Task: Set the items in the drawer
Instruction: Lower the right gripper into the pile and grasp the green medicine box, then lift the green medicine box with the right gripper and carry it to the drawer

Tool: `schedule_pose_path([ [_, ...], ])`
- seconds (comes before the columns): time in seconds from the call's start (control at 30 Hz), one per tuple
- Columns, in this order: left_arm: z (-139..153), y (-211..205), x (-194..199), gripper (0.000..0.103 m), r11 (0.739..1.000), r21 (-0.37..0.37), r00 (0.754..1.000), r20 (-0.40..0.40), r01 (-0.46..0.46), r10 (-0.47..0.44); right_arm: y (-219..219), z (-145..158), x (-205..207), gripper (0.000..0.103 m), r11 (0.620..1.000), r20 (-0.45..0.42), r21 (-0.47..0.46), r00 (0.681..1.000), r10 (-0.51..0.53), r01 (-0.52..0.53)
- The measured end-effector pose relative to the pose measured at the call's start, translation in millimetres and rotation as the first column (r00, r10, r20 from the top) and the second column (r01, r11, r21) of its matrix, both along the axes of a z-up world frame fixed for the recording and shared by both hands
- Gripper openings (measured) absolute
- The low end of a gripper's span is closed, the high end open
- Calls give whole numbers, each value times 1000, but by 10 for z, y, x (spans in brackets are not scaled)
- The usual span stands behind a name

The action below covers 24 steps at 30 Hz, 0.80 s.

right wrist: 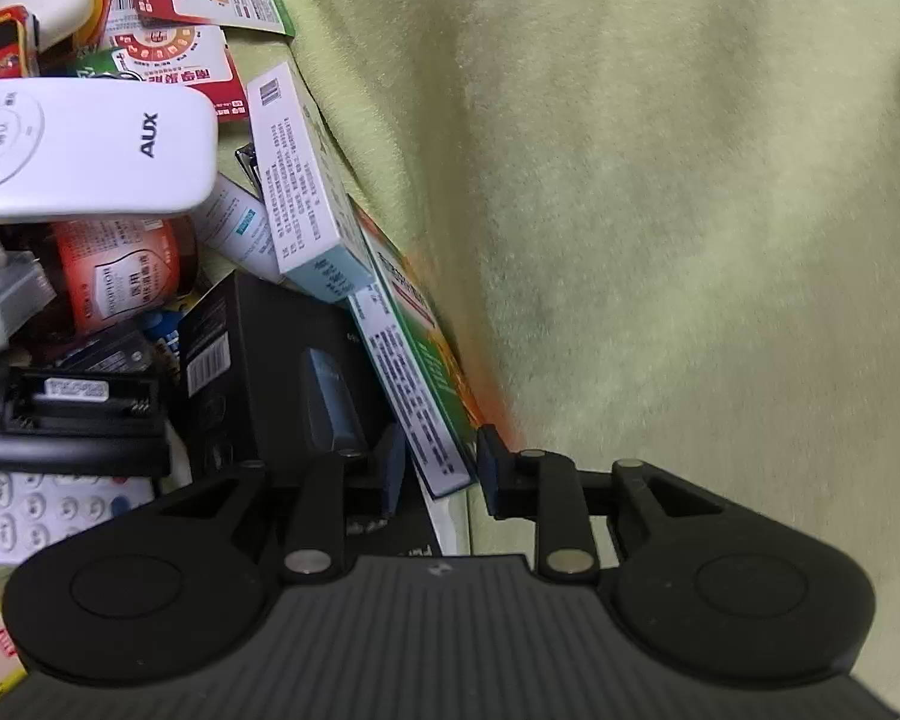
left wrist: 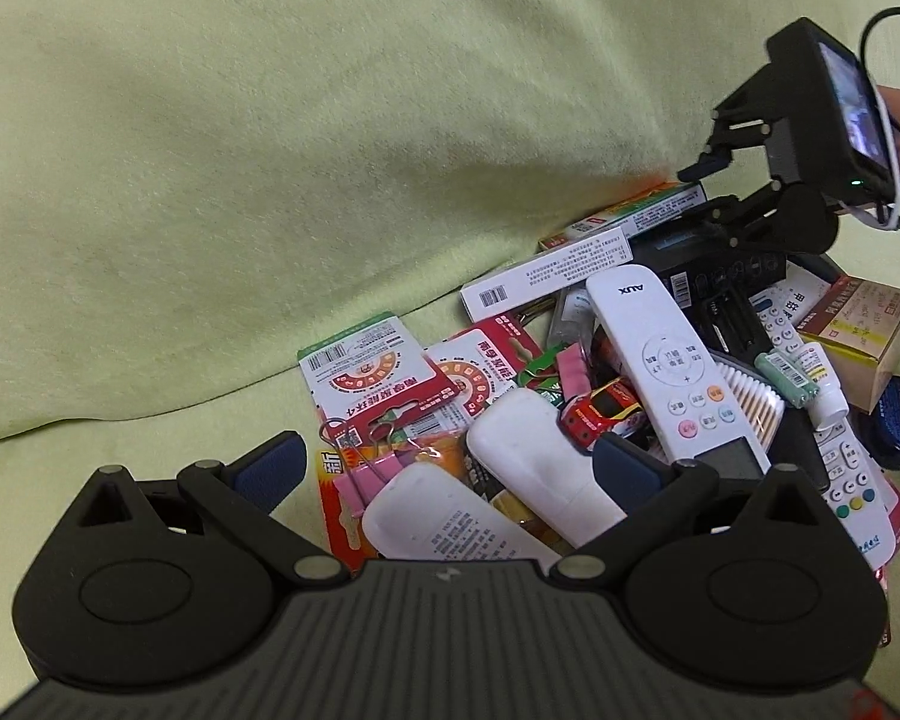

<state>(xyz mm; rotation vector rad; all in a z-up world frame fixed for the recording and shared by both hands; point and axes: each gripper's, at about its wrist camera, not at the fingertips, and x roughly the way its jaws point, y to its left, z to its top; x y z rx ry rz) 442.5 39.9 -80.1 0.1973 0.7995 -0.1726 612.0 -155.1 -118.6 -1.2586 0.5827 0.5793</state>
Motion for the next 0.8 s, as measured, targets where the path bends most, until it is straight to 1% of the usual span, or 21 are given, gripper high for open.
schedule_pose_path([
  [0.07,-2,-5,4,102,1000,-1,1000,-2,0,0,56,-31,67,26,1000,4,4,1000,-6,6],
  [0.13,-4,-10,9,102,1000,-1,1000,-3,1,-1,121,-56,121,26,1000,0,17,1000,1,-1],
  [0.23,-8,-14,12,102,1000,1,1000,-9,-2,2,223,-93,175,24,1000,0,16,1000,14,-14],
  [0.37,21,34,-10,102,1000,-2,1000,-15,-14,14,242,-117,86,20,999,56,-19,997,47,-46],
  [0.43,62,61,-43,102,1000,-13,1000,-15,-20,20,199,-55,26,19,999,87,4,995,41,-42],
  [0.53,126,99,-94,102,999,-31,999,-16,-28,27,118,126,-89,19,997,139,67,990,17,-27],
  [0.63,229,124,-170,102,998,-54,1000,-17,-15,14,55,313,-285,17,992,154,120,988,5,-23],
  [0.7,306,111,-261,102,998,-70,1000,-15,-1,0,11,414,-435,16,989,160,144,987,4,-27],
  [0.8,425,73,-417,102,996,-87,1000,-10,24,-25,-82,570,-881,16,986,171,164,985,-5,-23],
])
